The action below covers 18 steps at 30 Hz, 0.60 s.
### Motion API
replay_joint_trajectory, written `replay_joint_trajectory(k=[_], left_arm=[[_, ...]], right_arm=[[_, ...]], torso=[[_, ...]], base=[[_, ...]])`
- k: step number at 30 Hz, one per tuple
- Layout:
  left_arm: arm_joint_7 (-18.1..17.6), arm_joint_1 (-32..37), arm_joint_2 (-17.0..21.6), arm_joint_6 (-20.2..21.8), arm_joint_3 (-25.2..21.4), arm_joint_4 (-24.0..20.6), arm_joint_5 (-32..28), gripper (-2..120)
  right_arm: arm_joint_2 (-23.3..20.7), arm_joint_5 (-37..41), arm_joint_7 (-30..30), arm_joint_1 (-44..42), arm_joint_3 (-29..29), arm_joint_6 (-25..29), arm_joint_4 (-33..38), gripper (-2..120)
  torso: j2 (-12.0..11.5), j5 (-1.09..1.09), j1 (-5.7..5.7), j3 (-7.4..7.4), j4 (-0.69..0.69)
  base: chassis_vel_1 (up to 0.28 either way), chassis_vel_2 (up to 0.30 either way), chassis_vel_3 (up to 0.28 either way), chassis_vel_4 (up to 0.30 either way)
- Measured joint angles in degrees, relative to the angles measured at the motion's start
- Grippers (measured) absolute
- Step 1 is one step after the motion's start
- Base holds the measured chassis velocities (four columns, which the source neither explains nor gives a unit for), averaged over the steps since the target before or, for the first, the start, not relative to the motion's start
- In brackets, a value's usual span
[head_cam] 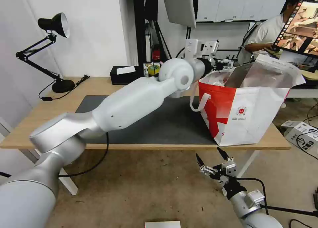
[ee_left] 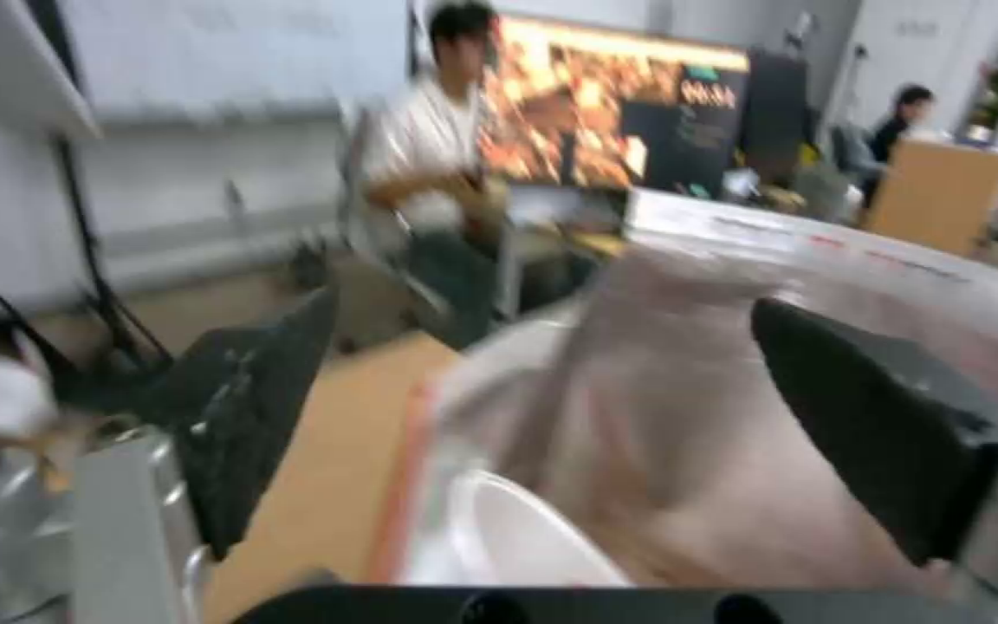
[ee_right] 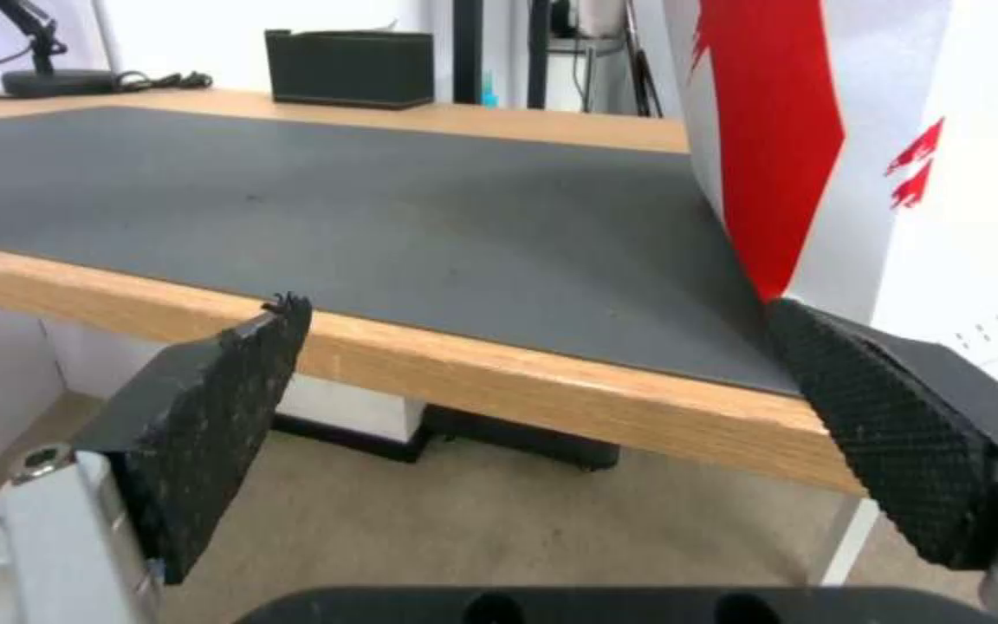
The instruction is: Pick up the trash from the table and place it into the takeout bag.
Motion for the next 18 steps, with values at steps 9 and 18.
replay_joint_trajectory(k=[9,18], left_arm=[[-0.6,11.76,13.0,-16.47,-1.33,-9.91,16.71,100],[0.63,31.79,27.14,-22.07,-15.85,-15.94,32.43,100]], right_arm=[[0.0,0.0,0.01,0.0,0.0,0.0,0.0,100],[-0.01,0.0,0.0,0.0,0.0,0.0,0.0,100]], torso=[[0.0,-0.02,0.0,0.0,-0.01],[0.0,-0.02,0.0,0.0,0.0]], base=[[0.0,0.0,0.0,0.0],[0.0,0.0,0.0,0.0]])
